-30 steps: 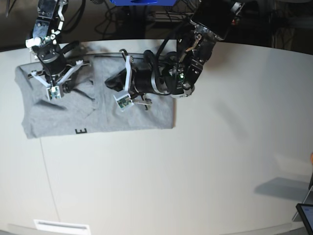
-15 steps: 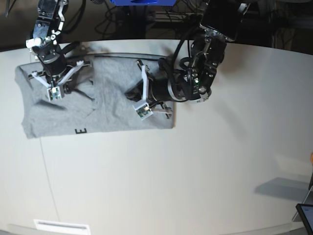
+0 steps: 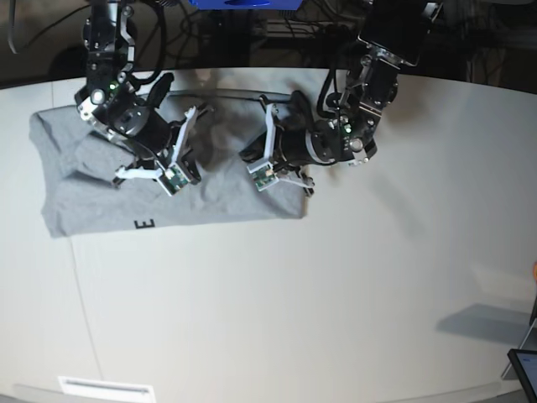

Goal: Fold the T-shirt properly

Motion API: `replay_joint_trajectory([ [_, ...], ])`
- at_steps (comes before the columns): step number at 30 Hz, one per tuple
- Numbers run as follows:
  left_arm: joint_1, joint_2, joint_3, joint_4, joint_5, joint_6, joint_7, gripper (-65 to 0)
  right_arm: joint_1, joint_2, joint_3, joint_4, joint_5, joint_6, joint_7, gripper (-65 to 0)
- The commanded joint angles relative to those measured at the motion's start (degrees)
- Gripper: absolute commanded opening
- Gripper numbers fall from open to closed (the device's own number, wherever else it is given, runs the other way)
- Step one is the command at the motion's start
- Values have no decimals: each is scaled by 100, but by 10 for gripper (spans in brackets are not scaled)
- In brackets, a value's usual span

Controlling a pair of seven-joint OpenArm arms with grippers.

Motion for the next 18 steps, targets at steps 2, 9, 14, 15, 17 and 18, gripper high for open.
replay_joint_trajectory([
  [2,-8,-214,-27,3,346,49,407,-640,303,14,-126,-96,73,-31,-51,-650],
  [9,10,-302,-45,3,372,49,407,-640,795,-12,-451,-913,73,-31,-165,-650],
  [14,45,-276,-335,30,354,49,407,-640,962,-21,-530,-1529,82,-48,-121,-650],
  [15,45,-293,-370,30,354,49,407,-640,1015,-21,-530,-1678,82,-48,-95,-650],
  [17,62,-302,-431,12,372,49,407,-640,1120,5,-522,-1924,82,-48,152,-650],
  [18,71,-302,-458,12,390,49,407,-640,1156,5,-522,-2021,82,-48,248,-650],
])
